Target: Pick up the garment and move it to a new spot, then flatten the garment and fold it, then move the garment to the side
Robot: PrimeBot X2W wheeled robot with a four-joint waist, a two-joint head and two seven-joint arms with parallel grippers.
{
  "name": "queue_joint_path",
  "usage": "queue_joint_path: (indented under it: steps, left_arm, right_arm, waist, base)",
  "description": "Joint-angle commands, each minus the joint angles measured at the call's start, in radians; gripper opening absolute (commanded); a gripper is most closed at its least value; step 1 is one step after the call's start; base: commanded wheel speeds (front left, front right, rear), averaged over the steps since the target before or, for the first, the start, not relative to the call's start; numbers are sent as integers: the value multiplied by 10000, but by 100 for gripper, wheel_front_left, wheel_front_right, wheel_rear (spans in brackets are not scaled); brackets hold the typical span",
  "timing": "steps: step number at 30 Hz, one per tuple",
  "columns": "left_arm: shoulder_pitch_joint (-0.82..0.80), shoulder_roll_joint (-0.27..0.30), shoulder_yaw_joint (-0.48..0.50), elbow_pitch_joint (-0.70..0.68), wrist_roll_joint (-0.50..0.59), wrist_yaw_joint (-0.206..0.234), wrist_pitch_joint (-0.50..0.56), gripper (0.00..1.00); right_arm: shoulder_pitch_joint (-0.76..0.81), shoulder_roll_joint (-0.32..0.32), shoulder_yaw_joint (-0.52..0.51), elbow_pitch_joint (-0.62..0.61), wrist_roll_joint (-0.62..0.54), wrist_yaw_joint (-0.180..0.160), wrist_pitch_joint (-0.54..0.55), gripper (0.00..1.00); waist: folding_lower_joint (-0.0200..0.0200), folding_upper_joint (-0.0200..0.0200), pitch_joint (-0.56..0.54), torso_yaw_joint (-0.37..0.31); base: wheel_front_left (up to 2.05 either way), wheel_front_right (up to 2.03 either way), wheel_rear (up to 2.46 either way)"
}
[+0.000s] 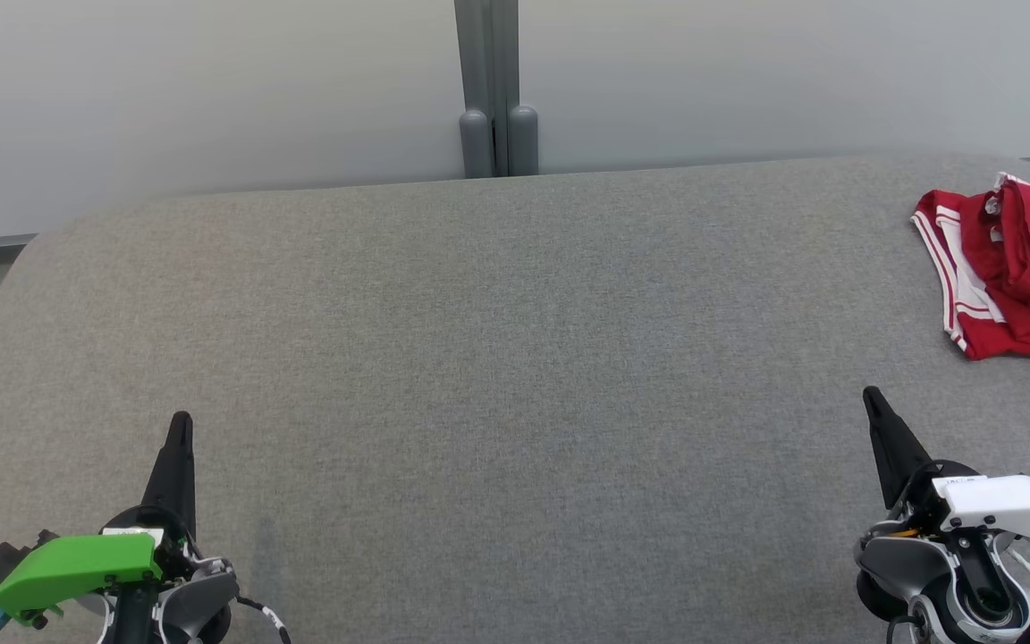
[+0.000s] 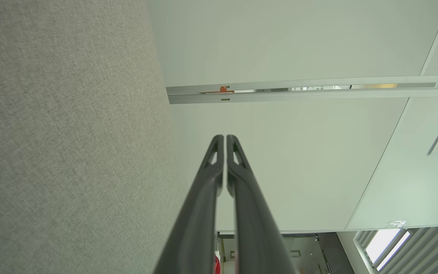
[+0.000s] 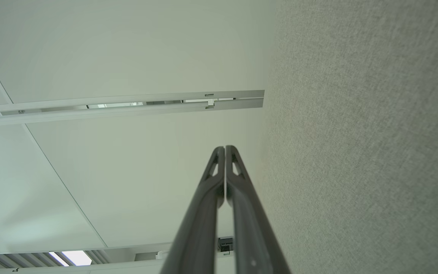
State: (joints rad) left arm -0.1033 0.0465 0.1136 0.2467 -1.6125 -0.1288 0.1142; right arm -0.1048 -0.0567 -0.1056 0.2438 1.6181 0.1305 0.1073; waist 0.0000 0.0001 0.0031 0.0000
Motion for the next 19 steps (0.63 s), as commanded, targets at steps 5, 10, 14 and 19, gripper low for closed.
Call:
queue_joint_path:
  steps: [5,10,14,19]
  left_arm:
    - [-110,69,27,-25,-7,-42,38,0]
    - [-110,69,27,-26,-7,-42,38,0]
    - [-110,69,26,-26,-7,-42,37,0]
    - [-110,69,26,-26,-7,-42,37,0]
  right_arm:
    - [-66,10,-26,22,21,4,42,0]
    - [-67,12,-34,22,12,4,43,0]
    - [-67,13,-38,21,5,4,50,0]
    - [-68,15,-43,22,-3,4,58,0]
  waist:
    - [0,-1,0,0]
    - [0,-1,0,0]
    - [0,-1,0,0]
    - [0,-1,0,0]
  base:
    - [0,0,0]
    - [0,0,0]
    - [0,0,0]
    - [0,0,0]
